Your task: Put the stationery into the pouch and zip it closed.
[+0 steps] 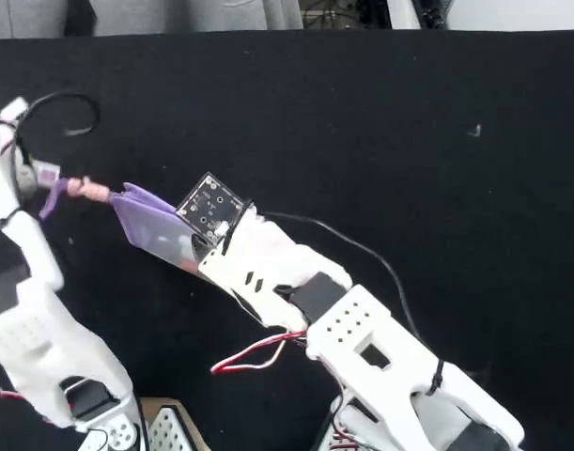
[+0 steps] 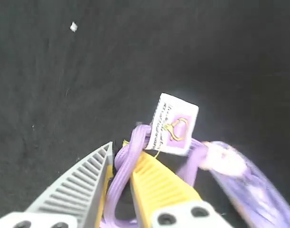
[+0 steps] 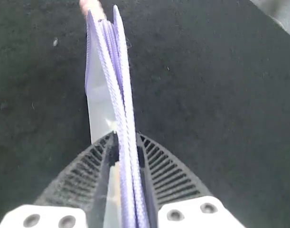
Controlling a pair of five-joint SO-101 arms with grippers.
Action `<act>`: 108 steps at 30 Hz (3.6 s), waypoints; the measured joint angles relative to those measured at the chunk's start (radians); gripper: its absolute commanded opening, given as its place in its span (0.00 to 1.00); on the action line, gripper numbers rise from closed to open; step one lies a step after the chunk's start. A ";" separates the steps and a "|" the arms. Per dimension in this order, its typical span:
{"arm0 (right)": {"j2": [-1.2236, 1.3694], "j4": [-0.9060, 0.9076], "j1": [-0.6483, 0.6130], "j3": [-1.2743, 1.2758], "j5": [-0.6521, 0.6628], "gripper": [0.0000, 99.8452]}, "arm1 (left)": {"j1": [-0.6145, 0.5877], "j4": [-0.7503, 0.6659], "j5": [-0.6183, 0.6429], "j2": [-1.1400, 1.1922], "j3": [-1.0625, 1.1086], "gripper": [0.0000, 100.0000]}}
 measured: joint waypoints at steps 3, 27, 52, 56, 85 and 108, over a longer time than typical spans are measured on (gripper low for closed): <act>0.000 0.000 0.000 0.000 0.000 0.12 | 0.091 0.000 0.011 -0.172 0.035 0.03; 0.002 -0.025 -0.061 -0.080 0.000 0.13 | 0.526 0.008 0.210 -0.724 -0.118 0.03; 0.299 -0.146 -0.063 -0.296 0.044 0.01 | 0.580 0.006 0.226 -0.727 -0.147 0.03; 0.215 -0.146 -0.064 -0.235 0.044 0.01 | 0.493 -0.012 0.195 -0.729 -0.147 0.03; -0.253 -0.087 -0.066 0.028 0.048 0.01 | 0.028 -0.546 0.028 -0.718 0.615 0.03; -0.252 -0.084 -0.066 0.031 0.051 0.01 | -0.031 -0.945 -0.190 -0.715 1.132 0.03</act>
